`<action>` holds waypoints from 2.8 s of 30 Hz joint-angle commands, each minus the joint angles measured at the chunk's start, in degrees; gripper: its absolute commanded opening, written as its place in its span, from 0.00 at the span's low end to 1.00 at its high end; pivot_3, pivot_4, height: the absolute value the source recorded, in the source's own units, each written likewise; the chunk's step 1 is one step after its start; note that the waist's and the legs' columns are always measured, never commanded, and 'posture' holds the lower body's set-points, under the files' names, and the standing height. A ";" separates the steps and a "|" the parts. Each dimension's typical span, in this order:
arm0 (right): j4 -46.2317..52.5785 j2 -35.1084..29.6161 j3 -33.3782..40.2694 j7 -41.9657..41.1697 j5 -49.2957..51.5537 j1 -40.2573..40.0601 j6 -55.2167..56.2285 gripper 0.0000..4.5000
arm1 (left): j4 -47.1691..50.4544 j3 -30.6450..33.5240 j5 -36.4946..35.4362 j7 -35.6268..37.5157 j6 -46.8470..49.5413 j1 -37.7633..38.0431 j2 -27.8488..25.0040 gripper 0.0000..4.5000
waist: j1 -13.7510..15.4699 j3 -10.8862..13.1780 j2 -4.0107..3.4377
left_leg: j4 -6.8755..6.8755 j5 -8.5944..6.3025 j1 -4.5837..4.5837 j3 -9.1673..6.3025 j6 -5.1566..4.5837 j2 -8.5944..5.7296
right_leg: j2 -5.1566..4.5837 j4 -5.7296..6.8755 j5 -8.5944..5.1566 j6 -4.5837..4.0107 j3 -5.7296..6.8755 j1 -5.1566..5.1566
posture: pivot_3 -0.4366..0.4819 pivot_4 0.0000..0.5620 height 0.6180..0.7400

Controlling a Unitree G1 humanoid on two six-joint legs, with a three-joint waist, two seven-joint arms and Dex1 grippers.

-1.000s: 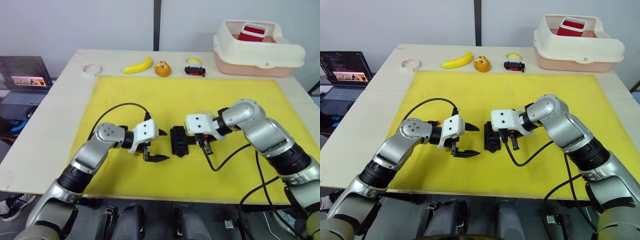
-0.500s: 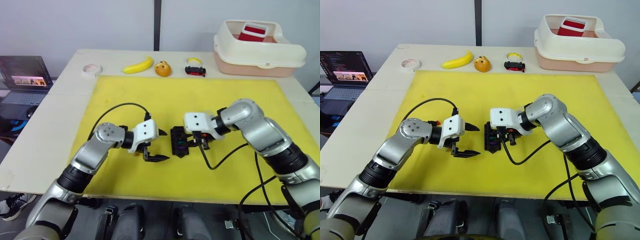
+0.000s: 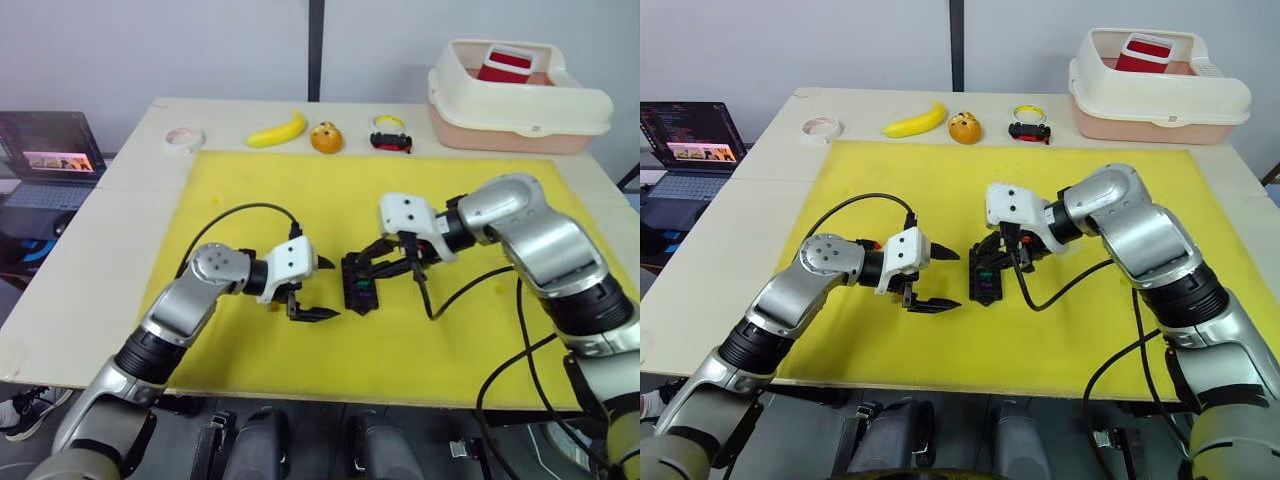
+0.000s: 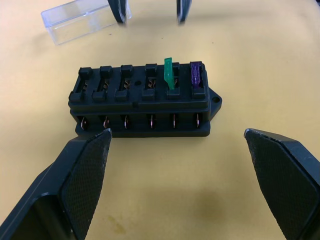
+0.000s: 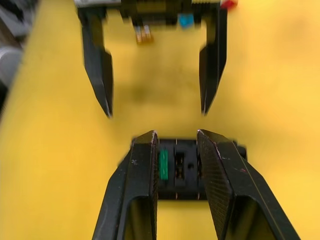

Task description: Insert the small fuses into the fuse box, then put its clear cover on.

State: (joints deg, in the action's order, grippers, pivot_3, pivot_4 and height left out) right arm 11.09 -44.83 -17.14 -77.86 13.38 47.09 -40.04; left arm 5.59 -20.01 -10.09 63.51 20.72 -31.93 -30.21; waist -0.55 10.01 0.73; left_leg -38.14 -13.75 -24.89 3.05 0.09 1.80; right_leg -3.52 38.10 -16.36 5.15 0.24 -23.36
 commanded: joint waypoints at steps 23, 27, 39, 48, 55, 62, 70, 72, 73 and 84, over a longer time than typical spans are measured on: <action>-2.51 5.57 7.69 9.84 9.36 -13.78 1.65 0.01 | 1.60 0.72 -0.20 -0.28 0.39 -0.64 -0.14 1.00 | 0.00 0.00 0.00 | 0.00 0.00 0.00 0.01 0.00 -0.01 | 0.01 0.00 0.00 0.00 -0.01 0.00 | 0.48 0.27 1.00; -3.17 4.86 6.67 9.22 8.69 -14.13 2.06 0.01 | 1.84 0.74 -0.23 -0.28 0.55 -0.52 -0.25 1.00 | -0.01 0.00 0.00 | 0.00 0.00 0.00 0.01 0.00 -0.01 | 0.01 0.00 0.00 0.00 -0.01 0.00 | 0.48 0.27 1.00; -4.92 3.75 4.12 8.29 6.72 -15.73 3.05 0.01 | 2.00 0.72 -0.15 -0.48 0.67 -0.52 -0.23 1.00 | 0.03 0.00 0.00 | 0.00 0.00 0.00 0.01 0.00 -0.01 | 0.02 0.00 0.00 0.00 0.00 0.00 | 0.48 0.27 1.00; -3.30 2.73 3.69 7.39 7.43 -16.68 2.12 0.01 | 2.20 0.77 -0.19 -0.53 0.84 -0.45 -0.24 1.00 | 0.06 0.00 0.00 | 0.00 0.00 0.00 0.00 0.00 -0.01 | 0.01 0.00 0.00 0.00 0.00 0.01 | 0.48 0.27 1.00; -5.95 3.60 2.15 9.26 5.03 -16.04 3.07 0.01 | 2.02 0.79 -0.18 -0.57 0.79 -0.60 -0.13 1.00 | 0.03 0.00 0.00 | 0.00 0.00 0.00 0.00 0.00 -0.01 | 0.02 0.00 0.00 0.00 0.00 0.02 | 0.48 0.27 1.00; -7.62 3.11 -0.31 8.98 3.67 -15.98 2.55 0.01 | 2.06 0.87 -0.16 -0.61 0.86 -0.59 -0.25 1.00 | 0.03 -0.02 0.02 | 0.00 0.00 0.15 0.00 0.00 -0.01 | 0.02 -0.02 0.00 0.00 0.00 0.17 | 0.48 0.27 1.00; -6.67 2.85 -0.80 8.60 4.28 -16.47 1.51 0.01 | 2.25 1.00 -0.28 -0.74 1.13 -0.54 -0.30 1.00 | 0.04 -0.03 0.03 | 0.07 -0.02 0.48 0.00 -0.02 0.00 | 0.00 -0.09 -0.02 -0.01 0.00 0.50 | 0.48 0.27 1.00; -6.30 2.91 -0.61 8.52 4.65 -16.44 1.11 0.01 | 2.18 0.99 -0.30 -0.76 1.13 -0.56 -0.29 1.00 | 0.04 -0.03 0.03 | 0.07 -0.02 0.48 0.00 -0.02 0.00 | 0.00 -0.09 -0.02 -0.01 0.00 0.50 | 0.48 0.27 1.00; -6.03 2.92 -0.46 8.43 4.95 -16.41 0.80 0.01 | 2.13 1.01 -0.32 -0.79 1.16 -0.59 -0.26 1.00 | 0.03 -0.03 0.03 | 0.07 -0.02 0.48 0.00 -0.02 0.00 | 0.00 -0.09 -0.02 -0.01 -0.01 0.50 | 0.48 0.27 1.00; -7.10 2.74 -2.86 7.84 1.87 -17.52 3.28 0.01 | 2.21 0.96 -0.36 -1.32 1.42 -0.61 -0.06 1.00 | 0.00 -0.05 0.05 | 0.07 -0.02 0.49 -0.01 -0.02 0.00 | 0.00 -0.09 -0.02 -0.01 0.00 0.51 | 0.48 0.27 1.00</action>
State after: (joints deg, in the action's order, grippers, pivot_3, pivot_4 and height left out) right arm 5.98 -41.30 -15.98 -70.05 18.19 31.86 -35.70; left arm 5.77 -19.95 -10.16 62.36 22.15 -31.91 -30.37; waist -0.55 9.96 0.78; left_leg -38.08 -13.77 -24.39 3.04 0.07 1.80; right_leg -3.52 38.00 -16.38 5.14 0.24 -22.84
